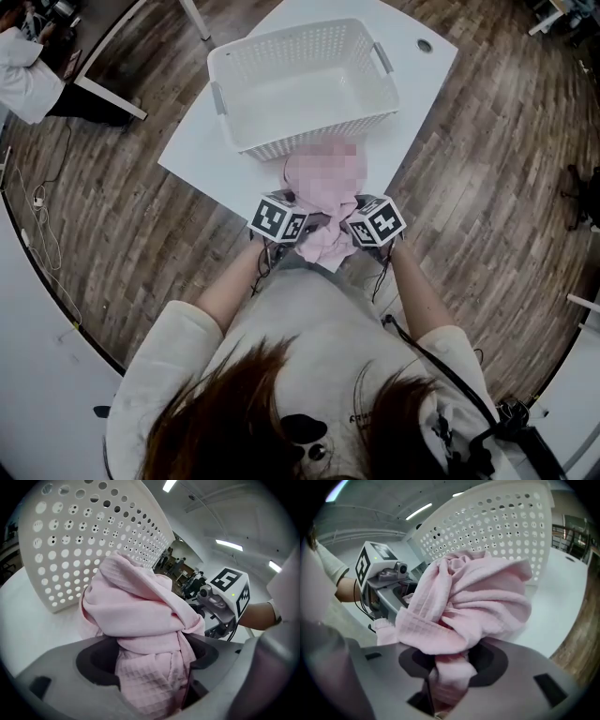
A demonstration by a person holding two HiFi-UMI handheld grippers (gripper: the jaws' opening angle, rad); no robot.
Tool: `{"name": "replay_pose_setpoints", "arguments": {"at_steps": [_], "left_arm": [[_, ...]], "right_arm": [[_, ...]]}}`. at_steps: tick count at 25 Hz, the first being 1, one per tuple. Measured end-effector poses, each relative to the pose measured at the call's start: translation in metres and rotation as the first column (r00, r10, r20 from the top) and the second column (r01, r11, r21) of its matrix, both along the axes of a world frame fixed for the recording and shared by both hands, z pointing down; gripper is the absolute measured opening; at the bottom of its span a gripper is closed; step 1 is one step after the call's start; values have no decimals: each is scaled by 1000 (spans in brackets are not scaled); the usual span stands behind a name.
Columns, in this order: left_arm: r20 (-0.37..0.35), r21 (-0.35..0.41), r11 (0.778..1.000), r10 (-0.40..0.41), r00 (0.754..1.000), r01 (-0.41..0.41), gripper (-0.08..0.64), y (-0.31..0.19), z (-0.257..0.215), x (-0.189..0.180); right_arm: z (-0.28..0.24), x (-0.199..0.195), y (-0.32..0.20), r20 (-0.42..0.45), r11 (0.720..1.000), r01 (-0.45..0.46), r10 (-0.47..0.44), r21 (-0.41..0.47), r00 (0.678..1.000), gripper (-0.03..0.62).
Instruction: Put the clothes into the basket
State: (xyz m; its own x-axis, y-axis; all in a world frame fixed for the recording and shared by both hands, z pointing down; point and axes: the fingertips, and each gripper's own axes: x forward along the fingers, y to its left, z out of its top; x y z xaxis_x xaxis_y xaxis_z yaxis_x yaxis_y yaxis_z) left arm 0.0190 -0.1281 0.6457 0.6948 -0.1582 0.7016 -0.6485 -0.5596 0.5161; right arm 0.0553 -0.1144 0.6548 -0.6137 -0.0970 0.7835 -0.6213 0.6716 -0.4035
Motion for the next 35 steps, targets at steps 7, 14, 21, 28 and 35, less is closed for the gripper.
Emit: {"name": "replay_pose_setpoints", "arguments": {"at_steps": [7, 14, 21, 28, 35], "left_arm": [[-45, 43, 998, 44, 998, -42, 331, 8, -15, 9], [-55, 241, 970, 43, 998, -29, 302, 3, -63, 13], [-79, 371, 929, 19, 997, 12, 298, -7, -121, 11], [-79, 459, 888, 11, 997, 27, 293, -4, -158, 8], [-95, 606, 794, 4, 995, 54, 284, -12, -220, 8]], "right_arm": [[-14, 0, 2, -46, 983, 25, -17, 184, 999, 153], [-66, 0, -6, -80, 927, 13, 18, 375, 997, 152], [-126, 1, -21, -136, 847, 52, 25, 529, 990, 151], [-162, -2, -19, -139, 798, 39, 56, 601, 989, 150], [-220, 0, -28, -115, 708, 10, 100, 706, 988, 150]]}}
